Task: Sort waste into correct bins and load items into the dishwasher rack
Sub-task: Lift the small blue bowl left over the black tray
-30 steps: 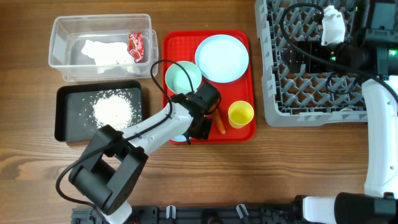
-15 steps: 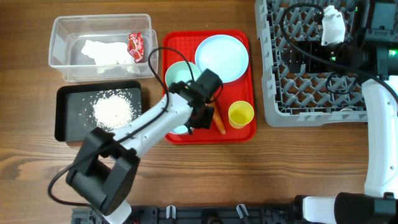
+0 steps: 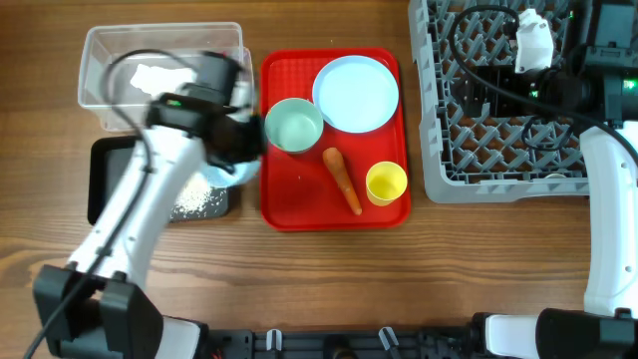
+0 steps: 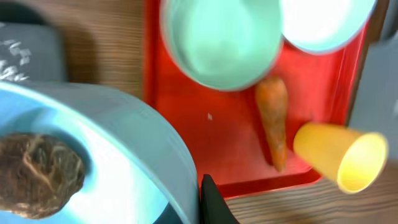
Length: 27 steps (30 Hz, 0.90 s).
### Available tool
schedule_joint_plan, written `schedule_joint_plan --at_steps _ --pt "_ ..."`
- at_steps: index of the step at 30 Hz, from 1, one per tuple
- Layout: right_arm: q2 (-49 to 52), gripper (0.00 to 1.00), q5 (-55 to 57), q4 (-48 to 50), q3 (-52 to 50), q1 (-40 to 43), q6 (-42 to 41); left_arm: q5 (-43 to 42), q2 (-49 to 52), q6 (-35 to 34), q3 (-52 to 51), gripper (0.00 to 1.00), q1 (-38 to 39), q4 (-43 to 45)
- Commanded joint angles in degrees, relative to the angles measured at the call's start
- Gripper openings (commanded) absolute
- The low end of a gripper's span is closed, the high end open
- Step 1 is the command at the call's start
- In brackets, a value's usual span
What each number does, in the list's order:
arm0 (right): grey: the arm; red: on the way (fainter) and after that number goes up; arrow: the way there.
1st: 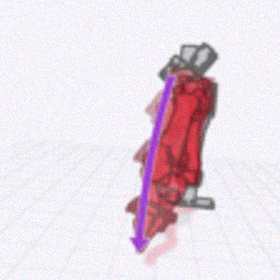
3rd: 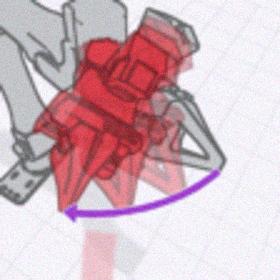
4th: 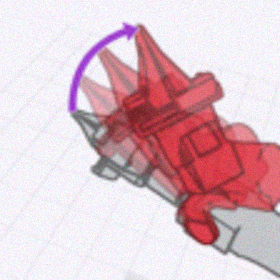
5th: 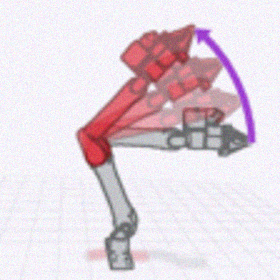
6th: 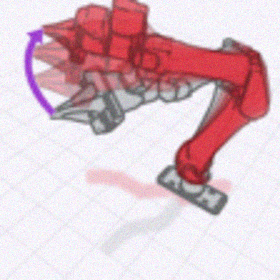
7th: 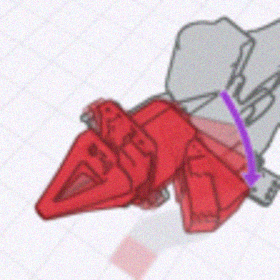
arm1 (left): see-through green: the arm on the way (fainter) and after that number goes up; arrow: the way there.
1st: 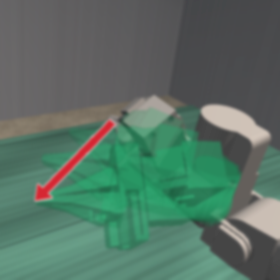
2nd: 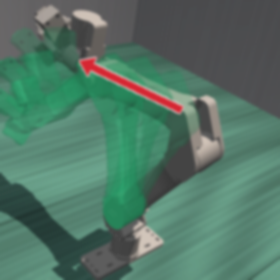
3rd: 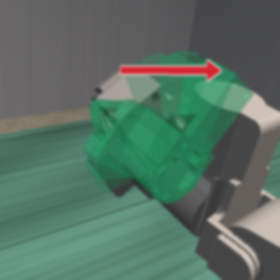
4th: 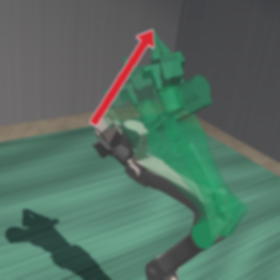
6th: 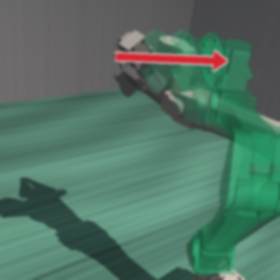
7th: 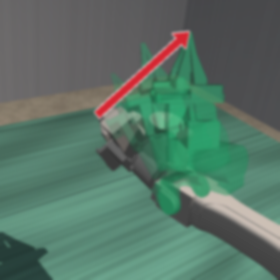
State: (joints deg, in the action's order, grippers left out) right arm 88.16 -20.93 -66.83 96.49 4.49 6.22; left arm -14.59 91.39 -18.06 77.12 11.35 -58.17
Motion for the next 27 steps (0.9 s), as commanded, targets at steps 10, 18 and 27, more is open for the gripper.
schedule_joint_plan --at_steps 10,18,27 --pt "0.9 1.0 0.35 0.11 0.52 0.07 -0.42 -35.43 0.13 23.89 0.79 0.04 -27.76 -6.23" --pt "0.9 1.0 0.35 0.11 0.52 0.07 -0.42 -47.52 0.13 30.01 0.79 0.04 -34.58 -9.75" --pt "0.9 1.0 0.35 0.11 0.52 0.09 -0.42 -49.0 3.61 34.38 0.68 0.04 -36.13 -9.64"
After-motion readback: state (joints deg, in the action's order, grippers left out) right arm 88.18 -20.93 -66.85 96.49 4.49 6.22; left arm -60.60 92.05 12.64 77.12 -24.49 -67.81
